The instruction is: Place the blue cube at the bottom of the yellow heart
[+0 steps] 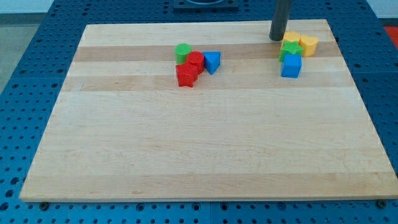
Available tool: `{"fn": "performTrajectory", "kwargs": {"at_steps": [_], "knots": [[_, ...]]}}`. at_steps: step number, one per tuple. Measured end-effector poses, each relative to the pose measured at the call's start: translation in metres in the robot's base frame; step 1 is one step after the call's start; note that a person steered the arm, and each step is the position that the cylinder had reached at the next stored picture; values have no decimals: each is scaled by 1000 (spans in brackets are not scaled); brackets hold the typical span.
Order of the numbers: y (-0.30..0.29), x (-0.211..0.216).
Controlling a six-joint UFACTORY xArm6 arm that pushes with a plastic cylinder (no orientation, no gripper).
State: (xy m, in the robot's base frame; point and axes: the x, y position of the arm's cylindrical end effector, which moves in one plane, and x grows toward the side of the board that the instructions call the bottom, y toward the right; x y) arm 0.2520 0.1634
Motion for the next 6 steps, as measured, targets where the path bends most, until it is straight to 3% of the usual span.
{"fn": "performTrajectory", "kwargs": {"at_steps": [1, 2, 3, 4, 6], "knots": [[-1, 3], [-31, 67], [-30, 97], [22, 104], [25, 93]]}}
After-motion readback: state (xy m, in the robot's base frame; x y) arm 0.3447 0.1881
